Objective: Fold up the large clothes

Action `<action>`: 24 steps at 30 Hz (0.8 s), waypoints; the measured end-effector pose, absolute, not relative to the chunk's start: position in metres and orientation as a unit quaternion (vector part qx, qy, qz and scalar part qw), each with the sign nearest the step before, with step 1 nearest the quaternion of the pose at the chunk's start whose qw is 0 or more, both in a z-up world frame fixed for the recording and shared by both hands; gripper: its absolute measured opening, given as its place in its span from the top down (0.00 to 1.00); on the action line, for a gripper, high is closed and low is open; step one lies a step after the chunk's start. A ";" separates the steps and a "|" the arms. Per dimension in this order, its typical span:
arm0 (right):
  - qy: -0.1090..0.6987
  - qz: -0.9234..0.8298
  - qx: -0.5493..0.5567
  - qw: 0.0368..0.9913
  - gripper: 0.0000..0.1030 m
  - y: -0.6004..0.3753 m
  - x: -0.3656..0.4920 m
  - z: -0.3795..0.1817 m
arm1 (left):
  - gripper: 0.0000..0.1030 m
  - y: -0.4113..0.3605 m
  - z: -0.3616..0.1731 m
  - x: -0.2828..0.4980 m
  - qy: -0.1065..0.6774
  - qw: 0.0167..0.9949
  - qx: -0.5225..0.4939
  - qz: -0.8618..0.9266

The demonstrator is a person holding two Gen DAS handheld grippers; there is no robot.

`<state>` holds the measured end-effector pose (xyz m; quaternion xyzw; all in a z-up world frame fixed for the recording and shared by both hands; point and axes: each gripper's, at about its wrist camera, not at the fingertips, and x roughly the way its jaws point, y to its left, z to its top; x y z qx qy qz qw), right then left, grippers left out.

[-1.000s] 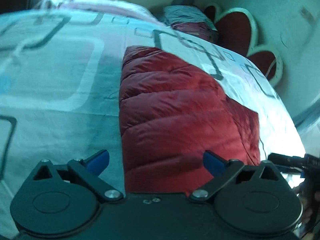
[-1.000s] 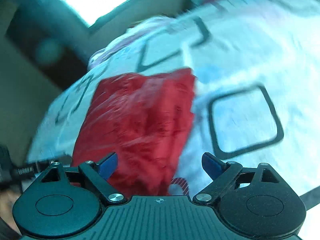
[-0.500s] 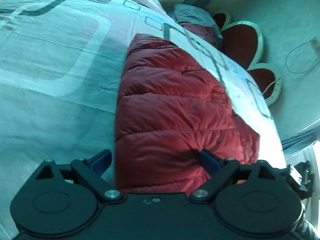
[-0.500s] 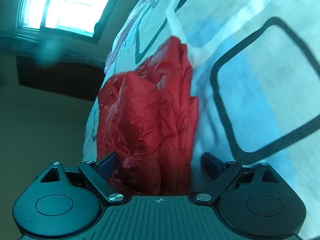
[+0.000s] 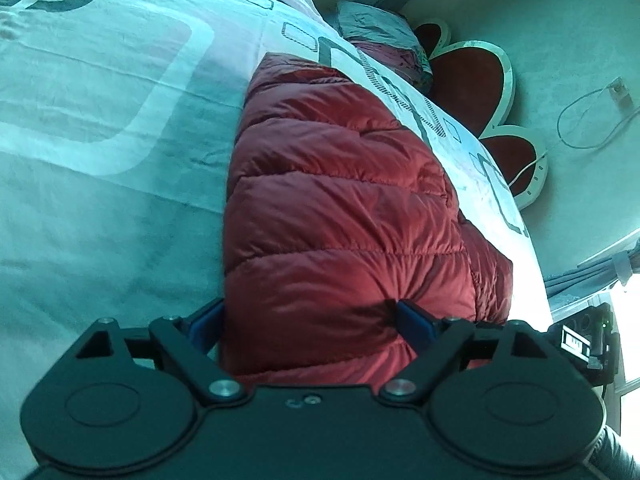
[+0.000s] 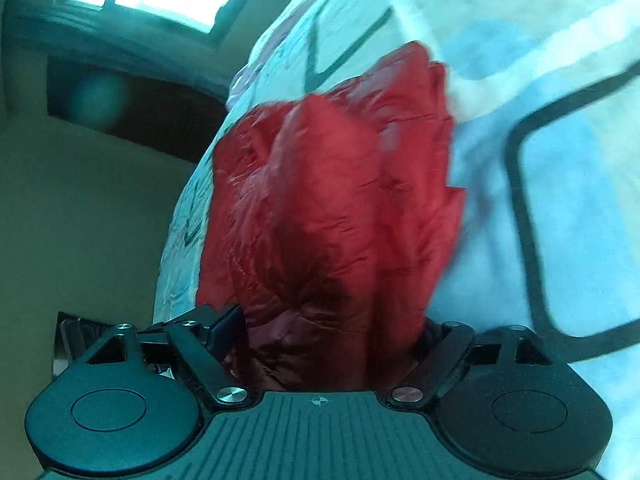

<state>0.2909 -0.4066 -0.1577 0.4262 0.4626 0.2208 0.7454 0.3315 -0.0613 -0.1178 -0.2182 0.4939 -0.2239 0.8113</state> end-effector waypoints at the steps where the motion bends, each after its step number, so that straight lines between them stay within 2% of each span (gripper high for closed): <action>1: 0.463 0.222 0.424 0.746 0.20 -0.405 0.293 -0.158 | 0.12 -0.062 -0.119 0.333 0.497 0.810 -0.217 -0.222; 5: 0.465 0.229 0.388 0.762 0.21 -0.390 0.297 -0.151 | 0.18 -0.068 -0.127 0.341 0.500 0.800 -0.230 -0.240; 7: 0.467 0.233 0.379 0.764 0.30 -0.383 0.297 -0.151 | 0.18 -0.075 -0.127 0.342 0.498 0.799 -0.226 -0.249; 9: 0.465 0.242 0.382 0.761 0.45 -0.383 0.297 -0.151 | 0.18 -0.080 -0.123 0.340 0.492 0.803 -0.207 -0.266; 11: 0.460 0.248 0.371 0.767 0.50 -0.379 0.295 -0.145 | 0.21 -0.080 -0.121 0.339 0.484 0.803 -0.206 -0.280; 17: 0.443 0.236 0.348 0.792 0.53 -0.366 0.280 -0.125 | 0.33 -0.066 -0.111 0.343 0.462 0.796 -0.211 -0.330; 24: 0.411 0.221 0.315 0.827 0.54 -0.324 0.260 -0.077 | 0.33 -0.034 -0.075 0.354 0.416 0.790 -0.211 -0.397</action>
